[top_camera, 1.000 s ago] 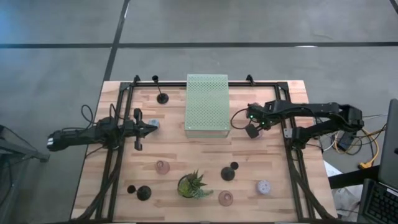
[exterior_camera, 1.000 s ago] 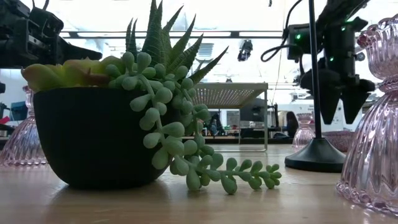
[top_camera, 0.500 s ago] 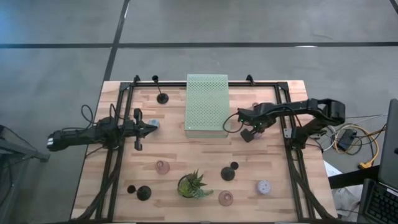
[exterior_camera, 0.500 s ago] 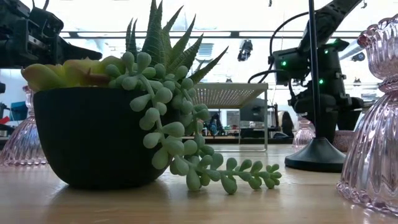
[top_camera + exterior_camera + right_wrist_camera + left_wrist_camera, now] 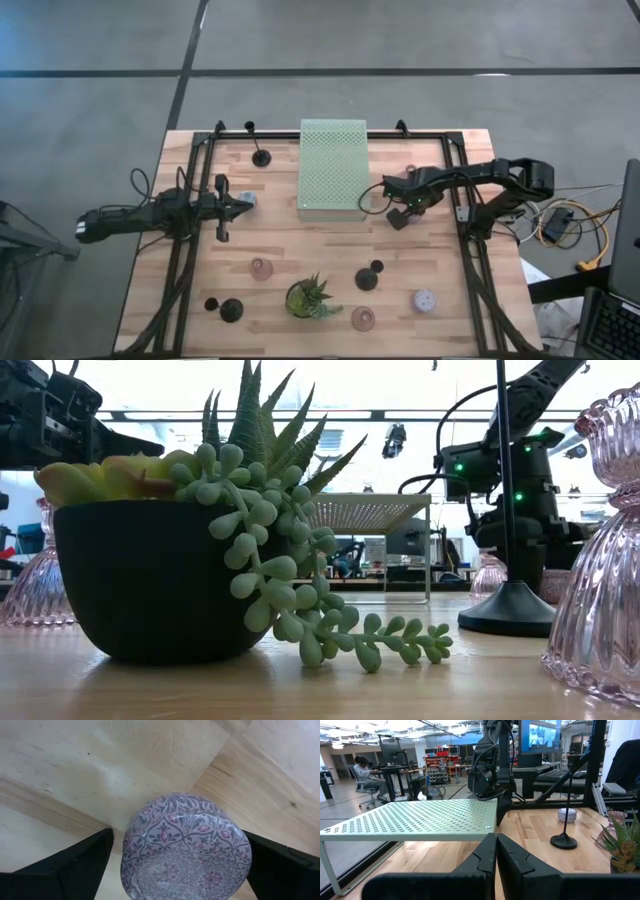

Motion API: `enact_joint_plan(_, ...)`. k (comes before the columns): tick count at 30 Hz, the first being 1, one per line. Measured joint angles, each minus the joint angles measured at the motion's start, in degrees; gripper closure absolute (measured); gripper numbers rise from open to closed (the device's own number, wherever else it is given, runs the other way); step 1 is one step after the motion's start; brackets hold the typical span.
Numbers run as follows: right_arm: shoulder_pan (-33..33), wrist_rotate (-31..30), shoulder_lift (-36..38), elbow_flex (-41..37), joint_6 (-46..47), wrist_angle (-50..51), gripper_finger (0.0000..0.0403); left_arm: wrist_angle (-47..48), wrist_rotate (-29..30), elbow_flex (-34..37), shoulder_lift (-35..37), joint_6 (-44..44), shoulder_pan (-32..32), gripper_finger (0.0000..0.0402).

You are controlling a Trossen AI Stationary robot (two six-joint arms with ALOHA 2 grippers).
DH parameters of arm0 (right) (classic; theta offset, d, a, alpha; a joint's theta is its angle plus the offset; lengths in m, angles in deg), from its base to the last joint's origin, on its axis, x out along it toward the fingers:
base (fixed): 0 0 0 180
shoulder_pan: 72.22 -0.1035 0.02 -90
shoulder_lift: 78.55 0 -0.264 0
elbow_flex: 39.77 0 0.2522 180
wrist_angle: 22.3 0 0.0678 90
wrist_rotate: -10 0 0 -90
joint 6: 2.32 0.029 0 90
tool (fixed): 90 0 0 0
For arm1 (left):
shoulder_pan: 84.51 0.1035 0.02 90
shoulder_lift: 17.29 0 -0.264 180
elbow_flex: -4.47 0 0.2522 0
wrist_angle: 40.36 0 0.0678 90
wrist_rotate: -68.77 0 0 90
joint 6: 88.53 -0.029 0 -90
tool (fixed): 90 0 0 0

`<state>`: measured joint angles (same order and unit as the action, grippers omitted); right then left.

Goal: Pick & Place candle stick holders
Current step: Put the pink scented candle on the shelf

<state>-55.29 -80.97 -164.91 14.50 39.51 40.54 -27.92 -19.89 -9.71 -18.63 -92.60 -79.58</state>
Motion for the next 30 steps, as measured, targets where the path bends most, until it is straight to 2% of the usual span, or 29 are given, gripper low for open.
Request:
enact_joint_plan(8, -0.07, 0.15, 0.07, -0.05, 0.16, -0.46, 0.0117, 0.0, 0.0, 0.02, 0.02, 0.02, 0.0, 0.0383)
enact_joint_plan(15, -0.07, -0.18, 1.02, -0.19, 0.19, -0.05, 0.0117, 0.0, 0.0, 0.01, 0.0, 0.02, 0.02, 0.0383)
enact_joint_plan(21, 0.04, -1.24, 6.34, 1.0, 1.05, 6.44, 0.0117, 0.0, 0.0, 0.0, 0.01, 0.01, 0.0, 0.0383)
enact_joint_plan(26, 0.04, -0.2, 12.79, 6.05, 1.72, 13.39, 0.0117, 0.0, 0.0, 0.01, 0.01, 0.0, 0.0, 0.0383)
enact_joint_plan(30, 0.0, 0.64, 14.86, 14.03, 2.14, 20.74, 0.0117, 0.02, 0.0, 0.02, 0.02, 0.02, 0.02, 0.0383)
